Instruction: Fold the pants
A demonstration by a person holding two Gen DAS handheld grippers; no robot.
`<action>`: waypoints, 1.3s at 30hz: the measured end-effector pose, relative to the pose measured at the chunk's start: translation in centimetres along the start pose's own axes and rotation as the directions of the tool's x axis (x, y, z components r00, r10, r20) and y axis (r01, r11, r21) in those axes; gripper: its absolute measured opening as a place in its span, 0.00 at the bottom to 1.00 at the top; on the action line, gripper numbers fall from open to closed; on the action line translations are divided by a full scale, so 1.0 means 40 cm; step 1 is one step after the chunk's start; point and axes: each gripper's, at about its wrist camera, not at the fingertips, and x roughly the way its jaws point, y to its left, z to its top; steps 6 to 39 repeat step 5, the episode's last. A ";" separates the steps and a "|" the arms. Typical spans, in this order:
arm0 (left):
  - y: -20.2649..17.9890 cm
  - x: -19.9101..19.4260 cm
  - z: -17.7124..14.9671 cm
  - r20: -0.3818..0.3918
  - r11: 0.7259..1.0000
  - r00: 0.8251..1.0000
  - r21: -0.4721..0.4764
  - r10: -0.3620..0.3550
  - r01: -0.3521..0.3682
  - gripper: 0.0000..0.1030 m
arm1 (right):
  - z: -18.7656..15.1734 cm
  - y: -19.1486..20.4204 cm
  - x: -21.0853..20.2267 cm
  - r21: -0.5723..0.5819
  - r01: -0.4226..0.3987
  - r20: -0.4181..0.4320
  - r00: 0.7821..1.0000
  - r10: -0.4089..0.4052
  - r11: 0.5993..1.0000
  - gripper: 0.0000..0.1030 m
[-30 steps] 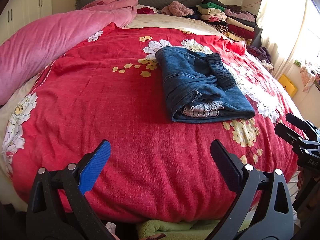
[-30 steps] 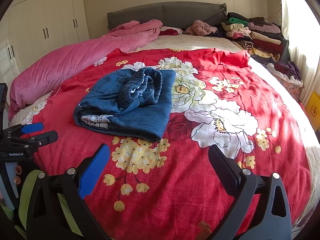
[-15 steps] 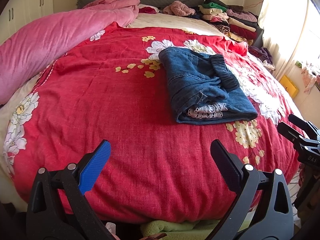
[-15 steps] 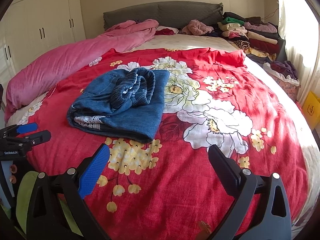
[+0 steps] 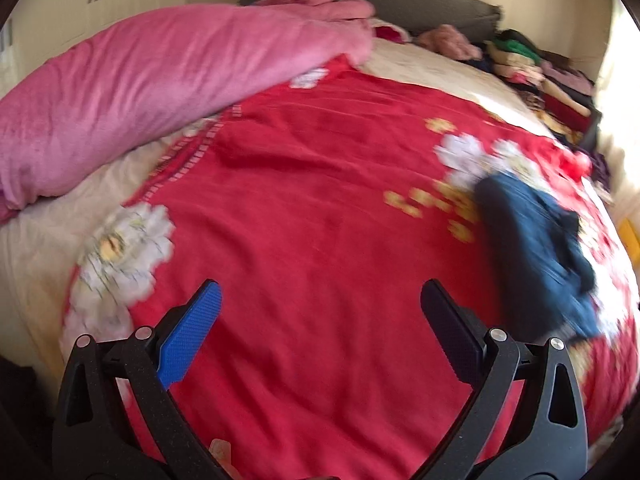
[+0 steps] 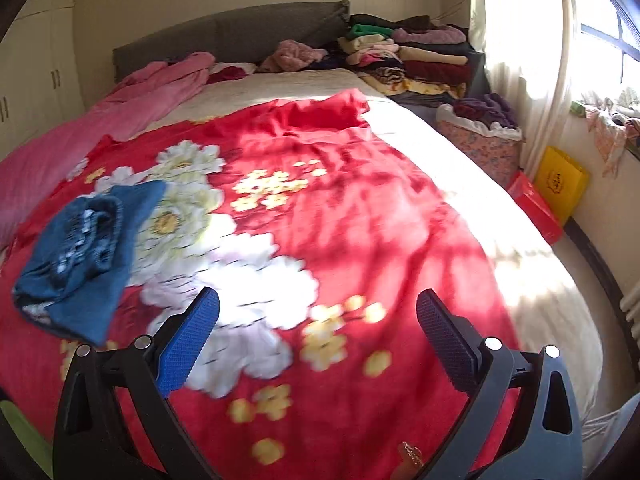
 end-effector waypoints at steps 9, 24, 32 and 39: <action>0.131 0.207 0.142 -0.098 0.984 0.981 -0.057 0.165 -0.171 0.91 | 0.083 -0.167 0.161 0.019 0.122 -0.078 0.990 -0.120 0.992 0.95; 0.131 0.207 0.142 -0.098 0.984 0.981 -0.057 0.165 -0.171 0.91 | 0.083 -0.167 0.161 0.019 0.122 -0.078 0.990 -0.120 0.992 0.95; 0.131 0.207 0.142 -0.098 0.984 0.981 -0.057 0.165 -0.171 0.91 | 0.083 -0.167 0.161 0.019 0.122 -0.078 0.990 -0.120 0.992 0.95; 0.131 0.207 0.142 -0.098 0.984 0.981 -0.057 0.165 -0.171 0.91 | 0.083 -0.167 0.161 0.019 0.122 -0.078 0.990 -0.120 0.992 0.95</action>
